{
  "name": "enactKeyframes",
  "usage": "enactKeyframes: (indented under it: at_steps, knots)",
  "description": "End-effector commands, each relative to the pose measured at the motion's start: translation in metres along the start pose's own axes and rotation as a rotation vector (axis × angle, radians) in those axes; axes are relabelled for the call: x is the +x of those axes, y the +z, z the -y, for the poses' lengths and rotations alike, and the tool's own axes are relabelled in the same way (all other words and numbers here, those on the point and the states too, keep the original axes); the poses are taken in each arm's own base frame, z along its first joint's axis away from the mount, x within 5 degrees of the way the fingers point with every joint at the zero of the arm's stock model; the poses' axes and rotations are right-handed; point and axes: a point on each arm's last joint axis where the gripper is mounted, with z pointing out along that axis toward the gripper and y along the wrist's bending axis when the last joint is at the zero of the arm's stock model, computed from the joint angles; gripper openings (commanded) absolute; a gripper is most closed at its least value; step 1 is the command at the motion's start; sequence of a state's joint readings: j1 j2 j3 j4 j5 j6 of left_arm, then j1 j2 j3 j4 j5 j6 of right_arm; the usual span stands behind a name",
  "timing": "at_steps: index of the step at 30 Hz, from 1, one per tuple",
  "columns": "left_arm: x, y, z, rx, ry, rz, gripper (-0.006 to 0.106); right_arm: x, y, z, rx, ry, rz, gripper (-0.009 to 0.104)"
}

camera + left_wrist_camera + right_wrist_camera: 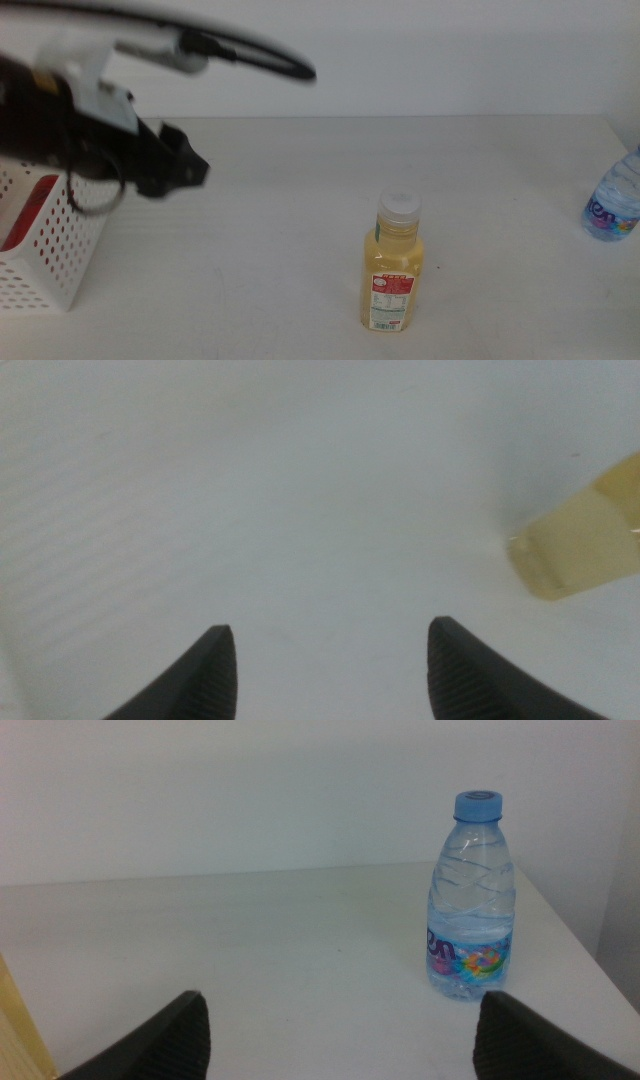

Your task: Use arms to grab the bottles and put them into the dustbin to the left of the table.

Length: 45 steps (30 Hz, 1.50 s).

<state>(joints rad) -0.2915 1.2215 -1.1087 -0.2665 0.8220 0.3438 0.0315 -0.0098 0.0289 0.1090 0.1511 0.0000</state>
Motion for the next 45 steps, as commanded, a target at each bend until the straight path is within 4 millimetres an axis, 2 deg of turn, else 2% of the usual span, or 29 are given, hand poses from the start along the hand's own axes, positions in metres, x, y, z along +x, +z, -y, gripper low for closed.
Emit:
enactKeyframes:
  at_steps: [1, 5, 9, 19, 22, 27, 28, 31, 41, 45]
  knots:
    - [0.000, -0.007, 0.009, 0.027, -0.010, 0.157, 0.058, -0.011, -0.003, 0.000, 0.002, -0.011, 0.112, 0.070]
    - [0.017, 0.001, 0.019, 0.092, 0.020, 0.174, 0.058, -0.011, -0.003, 0.000, 0.002, -0.011, 0.112, 0.070]
    - [0.026, 0.004, 0.027, 0.170, 0.020, 0.165, 0.058, -0.011, -0.003, 0.000, 0.002, -0.011, 0.112, 0.070]
    - [0.026, 0.003, 0.035, 0.264, 0.032, 0.179, 0.059, -0.011, -0.003, 0.000, 0.002, -0.011, 0.112, 0.070]
    - [0.026, 0.002, 0.036, 0.275, 0.015, 0.186, 0.065, -0.011, -0.003, 0.000, 0.002, -0.011, 0.112, 0.070]
    - [0.023, 0.002, 0.036, 0.279, -0.036, 0.203, 0.089, -0.011, -0.003, 0.000, 0.002, -0.011, 0.112, 0.070]
    - [0.023, 0.002, 0.036, 0.286, -0.059, 0.206, 0.091, -0.011, -0.003, 0.000, 0.002, -0.011, 0.112, 0.070]
    - [0.021, 0.001, 0.037, 0.307, -0.116, 0.211, 0.090, -0.011, -0.003, 0.000, 0.002, -0.011, 0.112, 0.070]
    - [0.021, 0.001, 0.036, 0.294, -0.102, 0.214, 0.090, -0.011, -0.003, 0.000, 0.002, -0.011, 0.112, 0.070]
    - [0.025, -0.002, 0.036, 0.217, -0.073, 0.185, 0.090, -0.011, -0.003, 0.000, 0.002, -0.011, 0.112, 0.070]
